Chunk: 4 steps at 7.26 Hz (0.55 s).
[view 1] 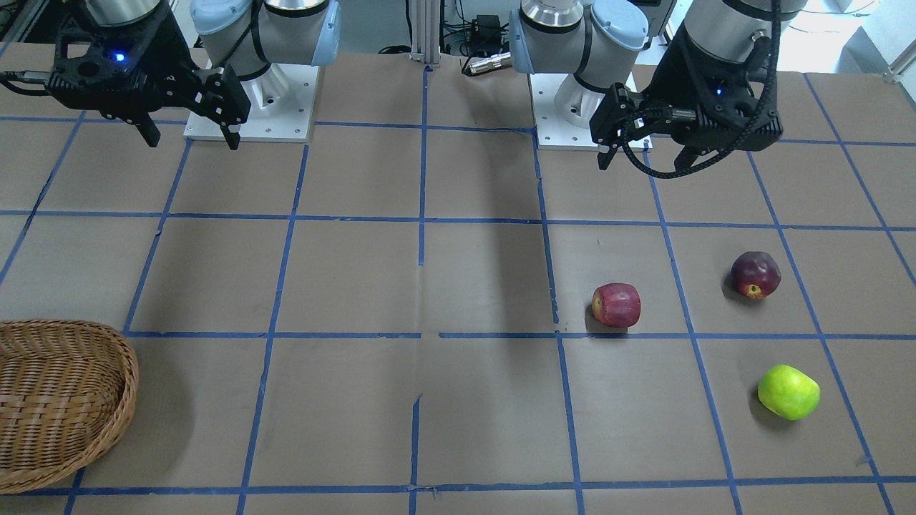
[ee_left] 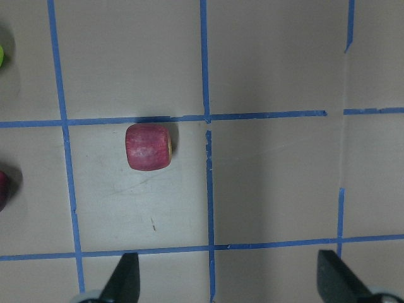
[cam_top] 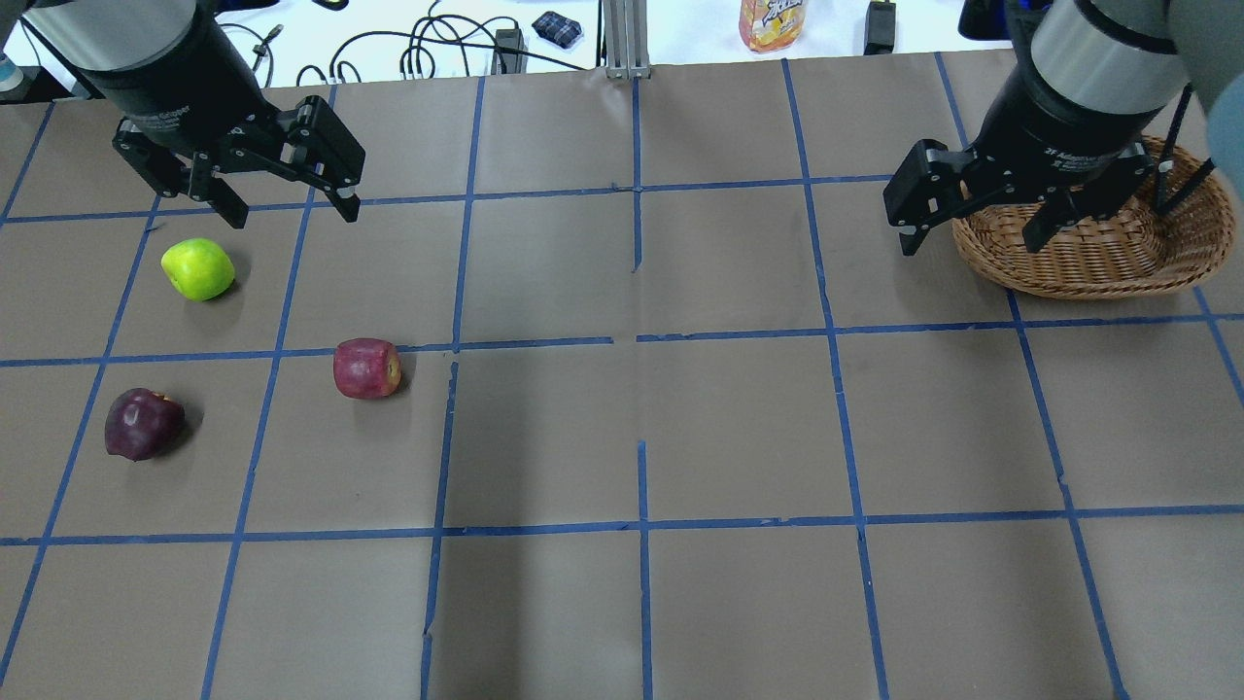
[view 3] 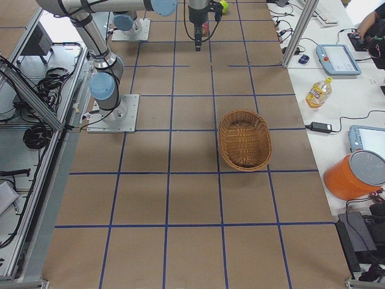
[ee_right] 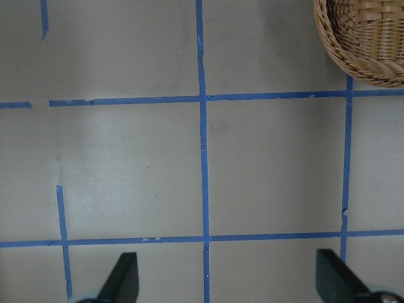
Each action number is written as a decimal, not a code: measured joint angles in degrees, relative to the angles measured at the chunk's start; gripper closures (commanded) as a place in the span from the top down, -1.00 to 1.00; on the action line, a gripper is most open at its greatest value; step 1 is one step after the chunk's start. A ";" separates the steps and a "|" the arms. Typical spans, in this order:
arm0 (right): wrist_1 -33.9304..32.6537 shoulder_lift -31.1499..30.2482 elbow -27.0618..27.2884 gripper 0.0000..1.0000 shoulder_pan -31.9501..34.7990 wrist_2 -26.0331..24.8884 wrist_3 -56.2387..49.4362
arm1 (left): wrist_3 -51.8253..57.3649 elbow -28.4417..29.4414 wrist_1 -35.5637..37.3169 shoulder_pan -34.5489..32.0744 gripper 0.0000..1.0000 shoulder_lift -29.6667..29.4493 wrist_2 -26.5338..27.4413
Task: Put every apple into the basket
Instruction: 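Reach the left gripper down toward the pinkish-red apple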
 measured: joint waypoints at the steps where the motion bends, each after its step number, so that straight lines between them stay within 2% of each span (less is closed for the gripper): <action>1: 0.03 -0.01 0.05 1.00 0.04 0.13 0.00 | 0.06 -0.09 0.13 0.00 1.00 -0.07 -0.02; 4: 0.03 -0.09 -0.27 1.00 -0.01 0.10 0.00 | 0.72 -1.25 0.59 0.49 1.00 -0.71 0.17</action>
